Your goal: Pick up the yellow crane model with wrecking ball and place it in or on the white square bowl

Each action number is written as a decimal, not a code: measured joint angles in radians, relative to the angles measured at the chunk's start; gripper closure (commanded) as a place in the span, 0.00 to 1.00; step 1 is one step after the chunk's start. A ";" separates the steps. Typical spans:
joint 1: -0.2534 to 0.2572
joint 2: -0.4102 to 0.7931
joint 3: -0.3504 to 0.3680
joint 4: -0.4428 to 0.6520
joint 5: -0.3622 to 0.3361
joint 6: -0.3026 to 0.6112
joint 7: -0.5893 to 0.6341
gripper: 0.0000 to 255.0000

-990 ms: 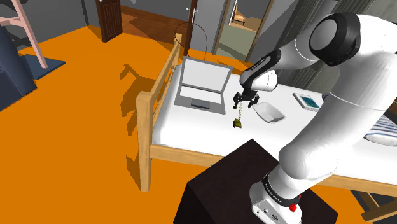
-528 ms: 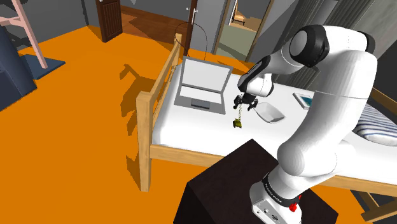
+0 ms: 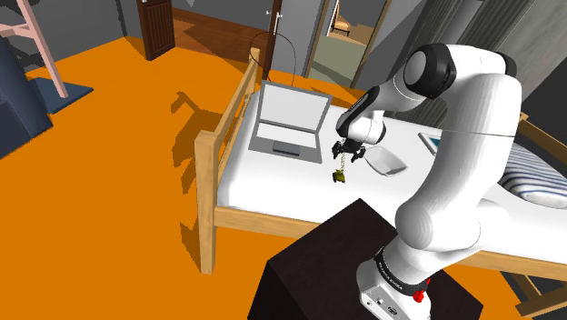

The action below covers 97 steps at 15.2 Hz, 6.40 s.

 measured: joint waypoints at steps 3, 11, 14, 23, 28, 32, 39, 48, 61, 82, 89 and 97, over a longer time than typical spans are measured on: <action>-0.001 0.003 0.001 0.001 0.001 0.002 -0.001 0.00; -0.001 0.003 0.001 0.001 0.001 0.002 -0.001 1.00; -0.001 0.003 0.001 0.001 0.001 0.002 -0.001 1.00; 0.029 -0.086 -0.038 -0.018 -0.036 -0.069 0.027 1.00; 0.048 -0.141 -0.061 -0.019 -0.065 -0.121 0.049 1.00; 0.059 -0.189 -0.078 -0.022 -0.090 -0.165 0.065 1.00; 0.078 -0.269 -0.102 -0.016 -0.136 -0.247 0.099 1.00; -0.050 -0.206 -0.130 0.097 -0.067 -0.308 -0.098 1.00; -0.316 0.018 -0.141 0.456 0.051 -0.471 -0.404 1.00; -0.367 0.160 -0.099 0.490 0.112 -0.362 -0.466 1.00; -0.367 0.164 -0.099 0.489 0.112 -0.364 -0.465 0.00; -0.347 0.066 -0.129 0.462 0.077 -0.433 -0.446 0.00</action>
